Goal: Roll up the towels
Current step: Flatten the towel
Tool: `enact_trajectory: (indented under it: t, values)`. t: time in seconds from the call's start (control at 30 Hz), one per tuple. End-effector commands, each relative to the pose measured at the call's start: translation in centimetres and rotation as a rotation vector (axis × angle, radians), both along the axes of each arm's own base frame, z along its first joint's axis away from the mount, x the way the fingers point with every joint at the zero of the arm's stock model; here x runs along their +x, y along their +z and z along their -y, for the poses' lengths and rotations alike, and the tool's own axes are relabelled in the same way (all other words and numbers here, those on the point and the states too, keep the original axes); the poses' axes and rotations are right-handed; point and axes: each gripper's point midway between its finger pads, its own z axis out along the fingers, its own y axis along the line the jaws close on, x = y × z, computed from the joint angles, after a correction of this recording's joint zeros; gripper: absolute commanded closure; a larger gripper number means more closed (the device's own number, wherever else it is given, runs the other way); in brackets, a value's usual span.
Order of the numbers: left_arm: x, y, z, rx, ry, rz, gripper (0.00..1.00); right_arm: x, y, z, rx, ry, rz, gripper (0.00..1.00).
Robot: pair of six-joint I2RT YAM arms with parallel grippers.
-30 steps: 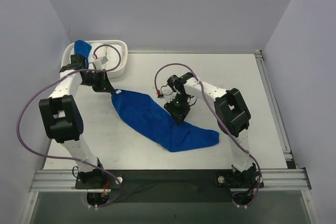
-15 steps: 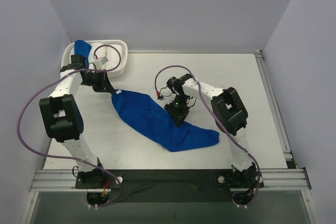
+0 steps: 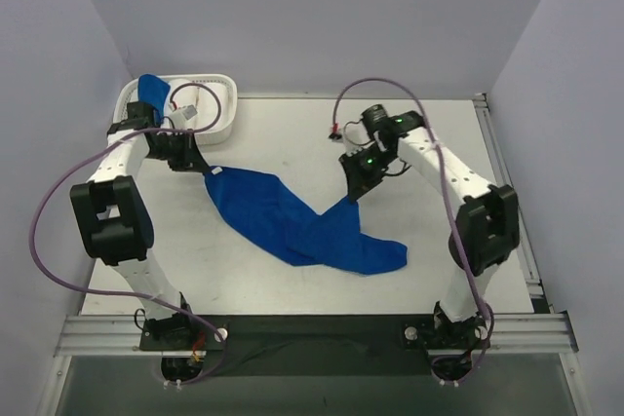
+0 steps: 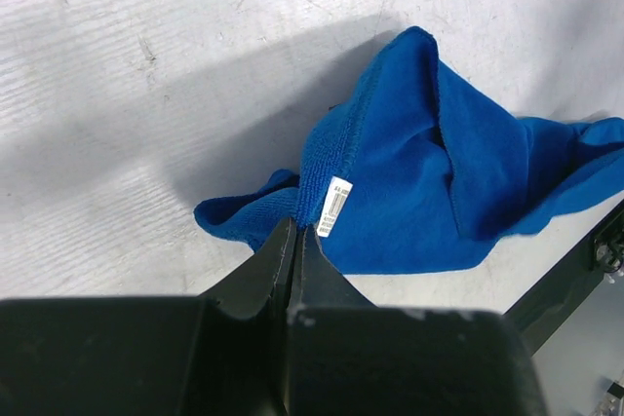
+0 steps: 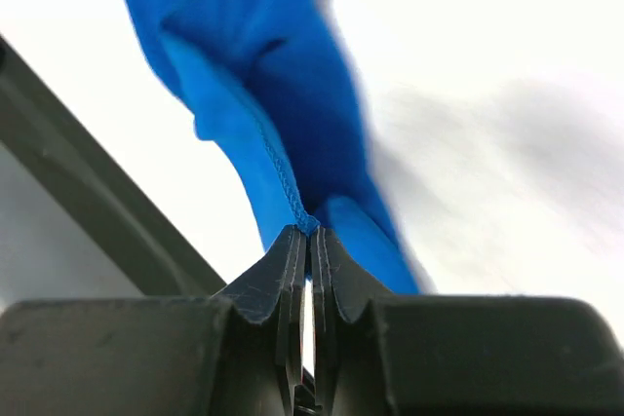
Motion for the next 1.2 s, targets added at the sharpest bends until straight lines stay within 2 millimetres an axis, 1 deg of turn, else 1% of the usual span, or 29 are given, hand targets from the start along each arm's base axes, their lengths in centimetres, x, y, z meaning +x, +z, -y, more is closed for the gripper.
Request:
enact_trajectory:
  t: [0.0, 0.07, 0.1, 0.13, 0.17, 0.2, 0.23, 0.3, 0.33, 0.37, 0.43, 0.47, 0.57, 0.6, 0.67, 0.7, 0.73, 0.77, 0.8, 0.83, 0.87, 0.9, 0.93, 0.97, 1.0, 1.03, 1.07, 1.13, 1.17]
  values:
    - [0.9, 4.6, -1.1, 0.041, -0.013, 0.144, 1.0, 0.6, 5.3, 5.2, 0.046, -0.106, 0.079, 1.0]
    - [1.2, 5.5, -1.5, 0.062, -0.011, 0.166, 1.0, 1.3, 7.4, 7.4, 0.057, -0.161, 0.151, 1.0]
    - [1.5, 6.7, -1.8, 0.078, -0.019, 0.203, 1.0, 1.8, 8.2, 8.4, 0.059, -0.185, 0.185, 1.0]
    - [1.6, 7.2, -2.0, 0.094, -0.019, 0.217, 1.0, 3.0, 9.4, 10.6, 0.062, -0.252, 0.232, 1.0]
    - [1.9, 8.1, -2.1, 0.107, -0.021, 0.241, 1.0, 3.4, 10.9, 11.7, 0.07, -0.282, 0.281, 1.0]
    - [2.2, 9.5, -2.3, 0.127, -0.03, 0.28, 1.0, 3.9, 11.8, 12.9, 0.071, -0.314, 0.315, 1.0]
    - [2.4, 10.3, -2.5, 0.141, -0.033, 0.305, 1.0, 4.8, 13.4, 15.2, 0.072, -0.38, 0.368, 1.0]
    - [2.3, 11.7, -2.8, 0.158, -0.047, 0.339, 1.0, 5.4, 15.2, 17.7, 0.079, -0.45, 0.429, 1.0]
    - [2.6, 12.9, -3.1, 0.169, -0.045, 0.371, 1.0, 5.8, 16.6, 18.8, 0.08, -0.479, 0.471, 1.0]
    - [2.7, 13.4, -3.3, 0.174, -0.042, 0.383, 1.0, 6.0, 17.2, 20.8, 0.084, -0.536, 0.49, 1.0]
    - [2.6, 14.9, -3.5, 0.184, -0.046, 0.418, 1.0, 6.3, 18.9, 22.4, 0.088, -0.579, 0.54, 1.0]
    - [2.6, 15.4, -3.7, 0.187, -0.045, 0.433, 1.0, 6.2, 19.5, 24.0, 0.086, -0.628, 0.558, 1.0]
    - [2.1, 17.0, -4.2, 0.212, -0.044, 0.48, 1.0, 5.8, 21.7, 25.5, 0.111, -0.673, 0.617, 1.0]
    - [1.6, 18.0, -4.2, 0.214, -0.045, 0.506, 1.0, 5.4, 22.2, 26.3, 0.123, -0.702, 0.627, 1.0]
    - [0.6, 18.7, -4.3, 0.207, -0.046, 0.519, 1.0, 4.3, 23.3, 26.7, 0.132, -0.717, 0.662, 1.0]
    - [-0.7, 19.7, -4.5, 0.214, -0.04, 0.542, 1.0, 3.6, 23.2, 27.2, 0.131, -0.737, 0.662, 1.0]
    - [-1.5, 20.1, -4.5, 0.212, -0.043, 0.551, 1.0, 3.0, 23.3, 27.1, 0.136, -0.732, 0.674, 1.0]
    - [-2.4, 20.5, -4.5, 0.217, -0.043, 0.564, 1.0, 1.8, 24.1, 26.9, 0.126, -0.73, 0.71, 1.0]
    - [-4.2, 20.7, -4.5, 0.234, -0.043, 0.579, 1.0, 1.1, 23.2, 26.8, 0.12, -0.725, 0.7, 1.0]
    - [-5.2, 20.9, -4.7, 0.249, -0.035, 0.591, 1.0, 0.3, 23.3, 26.8, 0.114, -0.727, 0.715, 1.0]
    - [-7.0, 22.0, -4.3, 0.275, -0.036, 0.637, 1.0, -1.1, 23.9, 26.2, 0.101, -0.714, 0.76, 1.0]
    - [-8.2, 21.0, -4.6, 0.291, -0.034, 0.627, 1.0, -1.8, 23.0, 26.0, 0.092, -0.706, 0.754, 1.0]
    - [-9.1, 20.8, -4.6, 0.313, -0.026, 0.629, 1.0, -2.6, 22.9, 26.0, 0.074, -0.71, 0.768, 1.0]
    - [-10.9, 21.6, -4.2, 0.34, -0.022, 0.666, 1.0, -3.9, 23.5, 25.4, 0.059, -0.699, 0.813, 1.0]
    - [-11.8, 21.4, -4.3, 0.362, -0.023, 0.673, 1.0, -4.5, 23.5, 25.2, 0.047, -0.696, 0.828, 1.0]
    - [-12.7, 20.4, -4.2, 0.365, -0.017, 0.652, 1.0, -5.0, 23.1, 25.1, 0.036, -0.693, 0.834, 1.0]
    - [-14.2, 20.7, -3.9, 0.389, -0.008, 0.666, 1.0, -5.9, 23.5, 24.8, 0.019, -0.692, 0.867, 1.0]
    - [-15.4, 20.0, -3.5, 0.387, -0.001, 0.653, 1.0, -6.4, 23.6, 24.7, 0.005, -0.691, 0.885, 1.0]
    - [-15.9, 20.2, -3.2, 0.382, 0.003, 0.659, 1.0, -6.5, 23.8, 24.8, -0.006, -0.695, 0.894, 1.0]
